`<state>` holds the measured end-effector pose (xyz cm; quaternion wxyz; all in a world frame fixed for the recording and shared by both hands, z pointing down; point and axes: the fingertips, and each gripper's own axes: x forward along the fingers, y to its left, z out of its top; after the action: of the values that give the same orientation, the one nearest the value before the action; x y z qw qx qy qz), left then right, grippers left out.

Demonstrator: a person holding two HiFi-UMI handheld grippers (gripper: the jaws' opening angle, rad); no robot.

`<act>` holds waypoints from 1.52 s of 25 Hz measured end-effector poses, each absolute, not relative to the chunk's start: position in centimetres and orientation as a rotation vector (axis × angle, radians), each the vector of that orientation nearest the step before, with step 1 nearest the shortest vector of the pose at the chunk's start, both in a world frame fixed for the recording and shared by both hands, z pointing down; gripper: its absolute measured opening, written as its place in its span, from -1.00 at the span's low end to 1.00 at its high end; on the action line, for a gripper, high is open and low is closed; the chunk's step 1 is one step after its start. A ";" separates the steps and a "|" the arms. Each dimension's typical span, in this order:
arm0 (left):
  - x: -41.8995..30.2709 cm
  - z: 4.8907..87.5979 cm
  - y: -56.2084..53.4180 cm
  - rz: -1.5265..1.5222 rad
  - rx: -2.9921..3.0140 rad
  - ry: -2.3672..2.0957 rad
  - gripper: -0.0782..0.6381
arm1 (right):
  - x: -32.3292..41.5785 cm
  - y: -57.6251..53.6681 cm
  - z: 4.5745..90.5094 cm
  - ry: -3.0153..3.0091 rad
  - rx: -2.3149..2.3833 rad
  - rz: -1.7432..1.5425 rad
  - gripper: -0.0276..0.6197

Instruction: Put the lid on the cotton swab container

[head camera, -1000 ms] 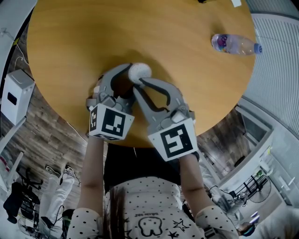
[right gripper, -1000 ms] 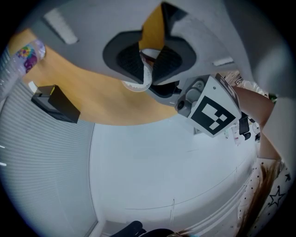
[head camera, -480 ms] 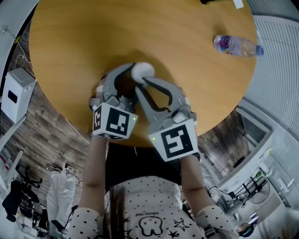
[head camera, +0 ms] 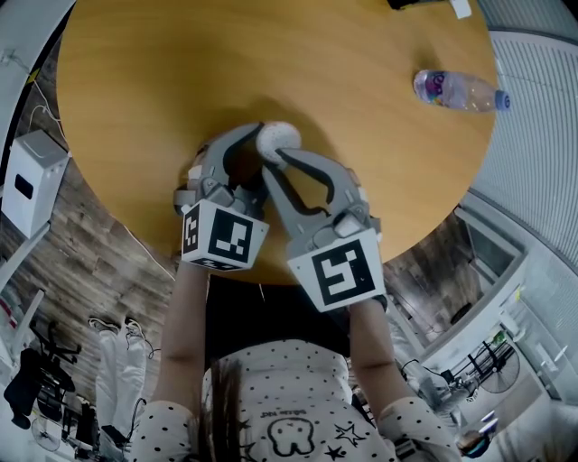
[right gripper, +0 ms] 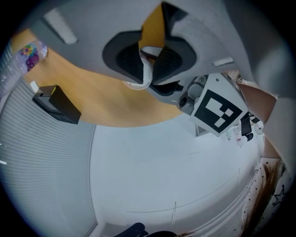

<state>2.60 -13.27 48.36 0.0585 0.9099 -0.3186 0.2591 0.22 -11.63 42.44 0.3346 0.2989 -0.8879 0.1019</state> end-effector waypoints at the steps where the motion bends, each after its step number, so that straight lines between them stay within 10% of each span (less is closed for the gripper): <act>1: 2.7 48.4 -13.3 0.786 2.758 -0.965 -0.10 | 0.3 -11.6 42.5 -2.311 0.777 0.266 -0.70; 38: 2.7 49.2 -13.2 0.841 2.747 -0.955 -0.10 | -0.7 -12.9 42.0 -2.495 0.879 0.447 -0.86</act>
<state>2.66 -13.15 49.16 0.0570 0.9059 -0.3150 0.2772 -0.68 -12.95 42.04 0.2273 0.3189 -0.9057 0.1623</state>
